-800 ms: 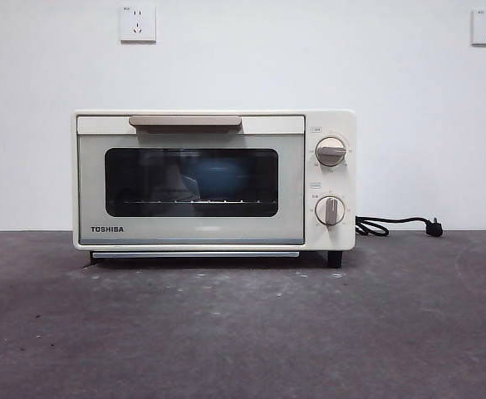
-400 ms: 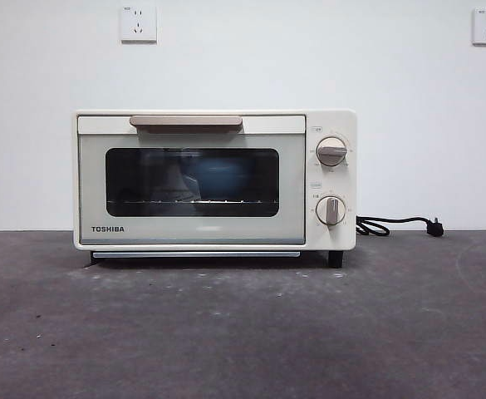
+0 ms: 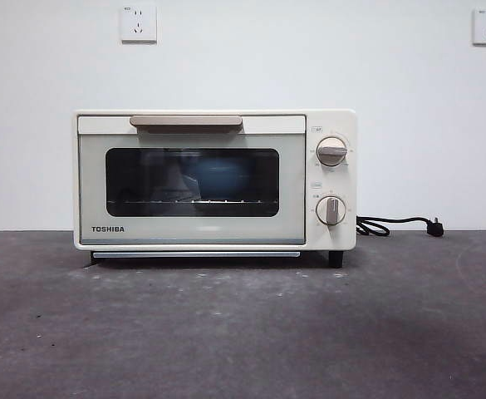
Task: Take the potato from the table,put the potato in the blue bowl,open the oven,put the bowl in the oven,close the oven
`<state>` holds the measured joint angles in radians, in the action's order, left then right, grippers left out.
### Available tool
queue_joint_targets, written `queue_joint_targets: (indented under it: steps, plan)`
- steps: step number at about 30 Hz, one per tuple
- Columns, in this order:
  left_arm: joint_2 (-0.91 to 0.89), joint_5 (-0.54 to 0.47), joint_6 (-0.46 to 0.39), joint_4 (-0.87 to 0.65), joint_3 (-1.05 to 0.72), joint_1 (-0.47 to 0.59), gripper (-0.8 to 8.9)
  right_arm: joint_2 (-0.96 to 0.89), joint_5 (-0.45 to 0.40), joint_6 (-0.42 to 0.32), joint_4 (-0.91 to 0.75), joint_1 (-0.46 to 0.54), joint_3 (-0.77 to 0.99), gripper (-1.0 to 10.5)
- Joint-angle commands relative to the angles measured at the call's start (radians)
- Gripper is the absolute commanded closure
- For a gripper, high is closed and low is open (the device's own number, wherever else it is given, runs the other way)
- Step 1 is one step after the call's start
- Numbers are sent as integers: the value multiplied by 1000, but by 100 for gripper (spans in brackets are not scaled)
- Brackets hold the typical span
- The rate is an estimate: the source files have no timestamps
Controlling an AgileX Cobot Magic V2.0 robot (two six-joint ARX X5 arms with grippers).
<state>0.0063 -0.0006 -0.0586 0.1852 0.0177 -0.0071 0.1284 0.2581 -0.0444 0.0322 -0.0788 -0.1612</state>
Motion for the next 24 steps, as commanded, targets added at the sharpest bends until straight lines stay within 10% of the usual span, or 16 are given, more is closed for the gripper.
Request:
queue_joint_targets:
  steps: [1, 24]
  plan:
    - [0, 3, 6, -4, -14, 2, 818, -47, -3, 45, -8, 0, 75, 945]
    - [0, 3, 6, -4, -14, 2, 818, -127, -3, 185, 130, 0, 156, 945]
